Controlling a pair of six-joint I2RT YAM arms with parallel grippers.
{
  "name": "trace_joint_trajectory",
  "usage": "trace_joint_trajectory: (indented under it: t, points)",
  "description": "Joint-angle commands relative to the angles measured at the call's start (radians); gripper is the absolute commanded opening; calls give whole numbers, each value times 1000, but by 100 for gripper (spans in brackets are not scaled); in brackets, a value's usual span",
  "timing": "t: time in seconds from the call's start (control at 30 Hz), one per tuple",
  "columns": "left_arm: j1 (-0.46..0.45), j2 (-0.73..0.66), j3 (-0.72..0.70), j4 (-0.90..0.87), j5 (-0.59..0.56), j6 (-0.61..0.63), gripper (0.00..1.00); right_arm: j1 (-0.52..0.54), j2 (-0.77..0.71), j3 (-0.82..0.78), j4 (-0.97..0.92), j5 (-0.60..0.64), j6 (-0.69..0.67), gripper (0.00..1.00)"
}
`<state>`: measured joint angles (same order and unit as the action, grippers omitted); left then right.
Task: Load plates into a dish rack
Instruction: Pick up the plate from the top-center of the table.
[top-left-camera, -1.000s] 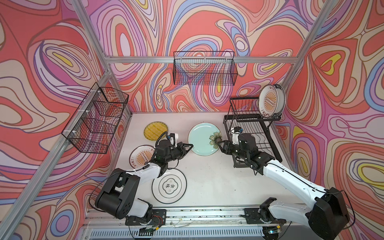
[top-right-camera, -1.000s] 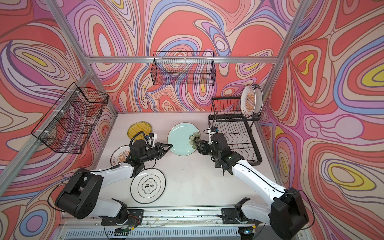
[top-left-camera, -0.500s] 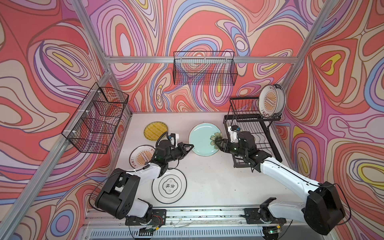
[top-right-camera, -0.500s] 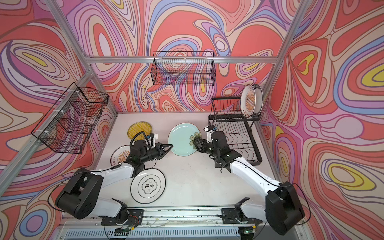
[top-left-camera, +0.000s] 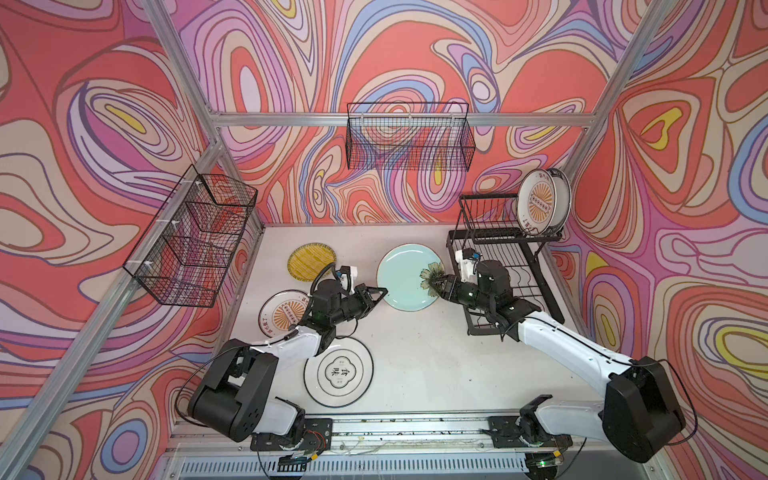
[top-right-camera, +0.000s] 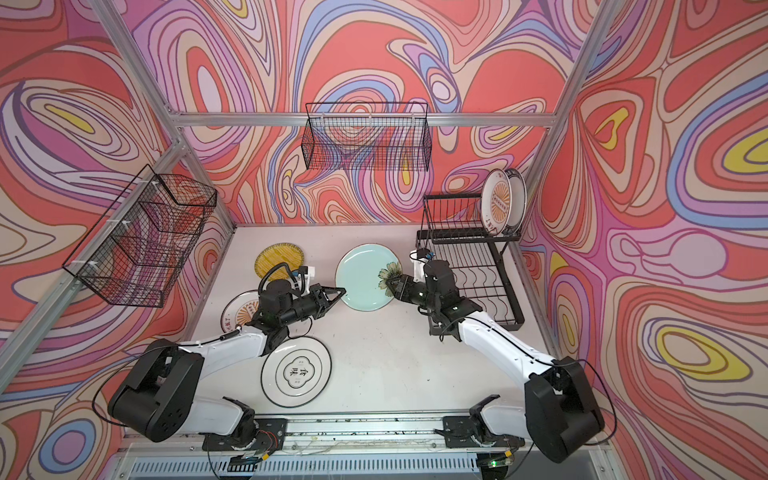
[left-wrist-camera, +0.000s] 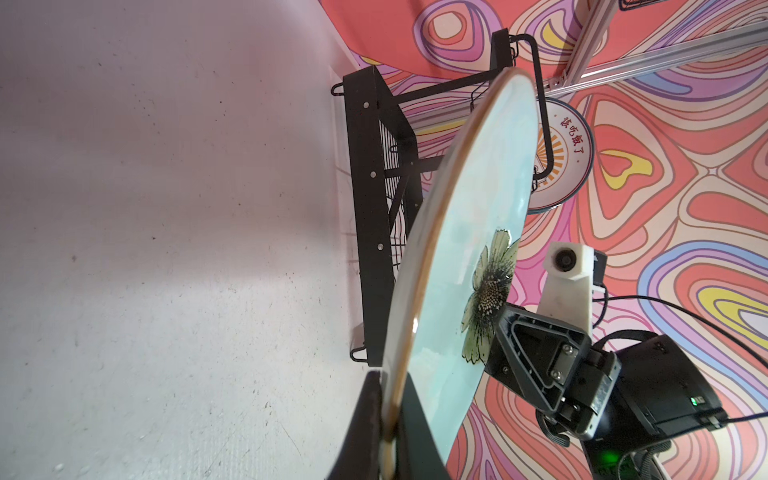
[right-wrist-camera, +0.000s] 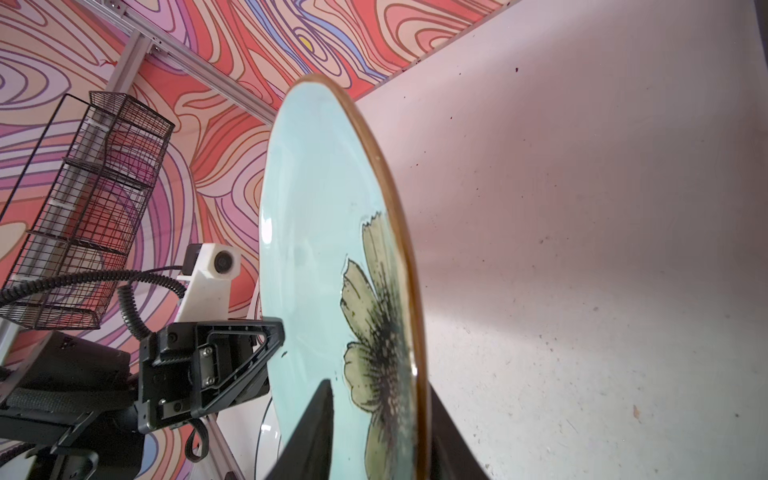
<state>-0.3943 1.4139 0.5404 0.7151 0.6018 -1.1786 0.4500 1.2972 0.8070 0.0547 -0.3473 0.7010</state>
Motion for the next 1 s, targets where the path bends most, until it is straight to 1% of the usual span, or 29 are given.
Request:
trace_joint_trajectory:
  t: [0.0, 0.33, 0.97]
  points:
    - [-19, -44, 36, 104, 39, 19, 0, 5, 14, -9, 81, -65, 18, 31]
    - [-22, -49, 33, 85, 27, 26, 0, 3, 12, -14, 91, -71, 21, 26]
    - [-23, -46, 32, 57, 14, 36, 0, 1, 8, -23, 98, -85, 14, 10]
